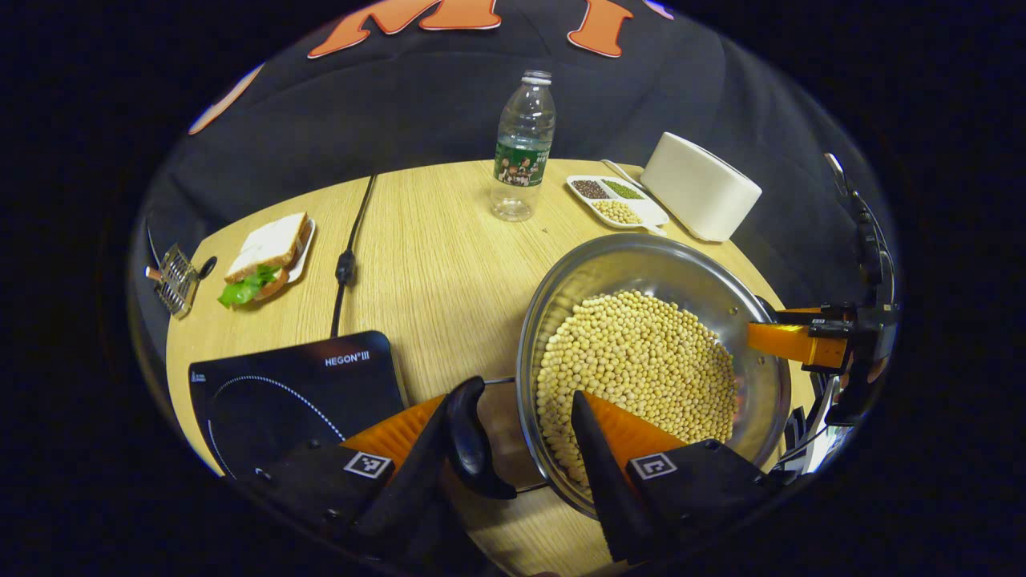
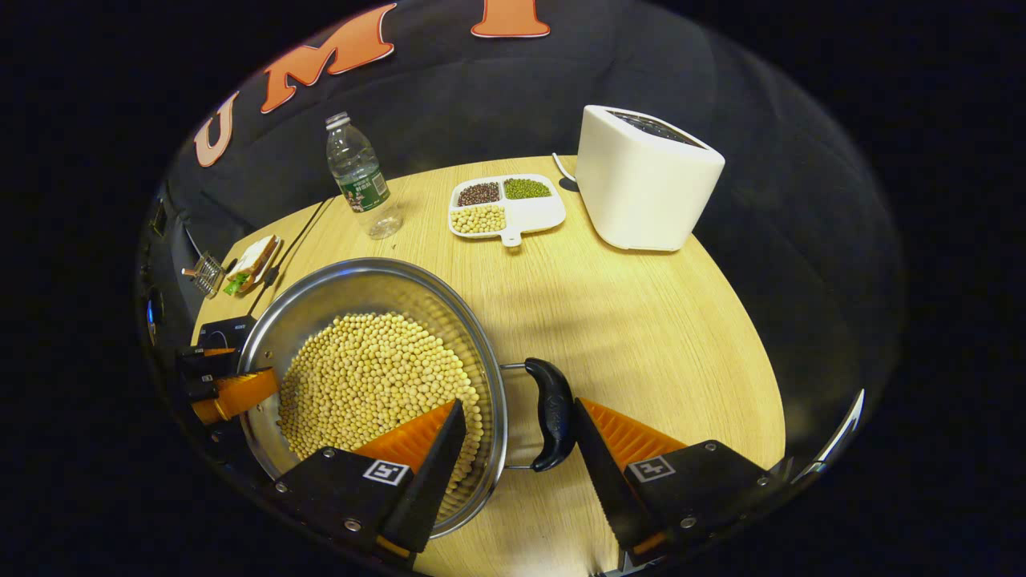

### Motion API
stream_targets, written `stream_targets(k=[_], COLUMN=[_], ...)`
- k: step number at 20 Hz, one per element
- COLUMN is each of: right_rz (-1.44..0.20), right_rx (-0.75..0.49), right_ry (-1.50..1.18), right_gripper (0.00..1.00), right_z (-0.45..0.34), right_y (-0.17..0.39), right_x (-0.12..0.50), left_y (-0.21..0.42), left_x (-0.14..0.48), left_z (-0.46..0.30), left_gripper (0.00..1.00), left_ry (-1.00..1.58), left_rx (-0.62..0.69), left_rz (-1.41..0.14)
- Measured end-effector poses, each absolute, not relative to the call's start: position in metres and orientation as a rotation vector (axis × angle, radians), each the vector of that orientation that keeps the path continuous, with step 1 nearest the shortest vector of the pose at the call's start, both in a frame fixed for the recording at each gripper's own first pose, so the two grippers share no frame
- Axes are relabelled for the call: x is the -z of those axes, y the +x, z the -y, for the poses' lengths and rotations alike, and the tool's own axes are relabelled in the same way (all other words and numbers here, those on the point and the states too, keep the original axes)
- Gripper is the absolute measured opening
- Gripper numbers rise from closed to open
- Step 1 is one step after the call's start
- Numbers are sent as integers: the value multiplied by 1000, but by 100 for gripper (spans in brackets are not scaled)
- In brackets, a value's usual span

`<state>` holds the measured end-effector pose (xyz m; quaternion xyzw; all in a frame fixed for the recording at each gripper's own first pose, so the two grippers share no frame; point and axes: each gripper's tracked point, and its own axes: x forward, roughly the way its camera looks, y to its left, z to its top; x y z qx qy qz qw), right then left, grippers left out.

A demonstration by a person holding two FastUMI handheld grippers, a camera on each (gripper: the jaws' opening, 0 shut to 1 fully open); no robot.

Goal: First push the handle of the pot to place it horizontally, then grasp the pot with both hands and set it on the induction cooktop.

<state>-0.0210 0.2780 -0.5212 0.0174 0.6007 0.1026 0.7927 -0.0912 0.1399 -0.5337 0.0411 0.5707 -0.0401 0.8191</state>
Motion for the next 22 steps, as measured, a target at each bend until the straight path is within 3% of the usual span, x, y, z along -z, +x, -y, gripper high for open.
stream_targets(k=[2, 3, 4, 6, 9, 13, 19, 22], right_rz=[-1298, -1295, -1290, -1286, -1296, -1321, -1351, -1317], right_rx=[-209, -204, -198, -196, -200, -195, -235, -243], right_ry=[20, 8, -11, -19, -22, -23, -5, 30], right_gripper=[81, 77, 75, 64, 66, 64, 52, 51], right_z=[-276, -276, -275, -274, -273, -274, -277, -269], right_y=[-20, -19, -18, -17, -17, -17, -26, -18], right_x=[526, 528, 530, 531, 532, 533, 520, 499], left_y=[-88, -87, -87, -91, -88, -87, -81, -70], left_x=[531, 531, 530, 530, 530, 529, 526, 498], left_z=[-143, -144, -147, -151, -155, -156, -158, -154], left_gripper=[89, 92, 88, 83, 72, 66, 63, 64], left_ry=[108, 106, 119, 133, 145, 148, 155, 174], left_rx=[45, 23, -5, -51, -107, -126, -143, -127], left_rz=[-1174, -1148, -1124, -1093, -1050, -1047, -1094, -1052])
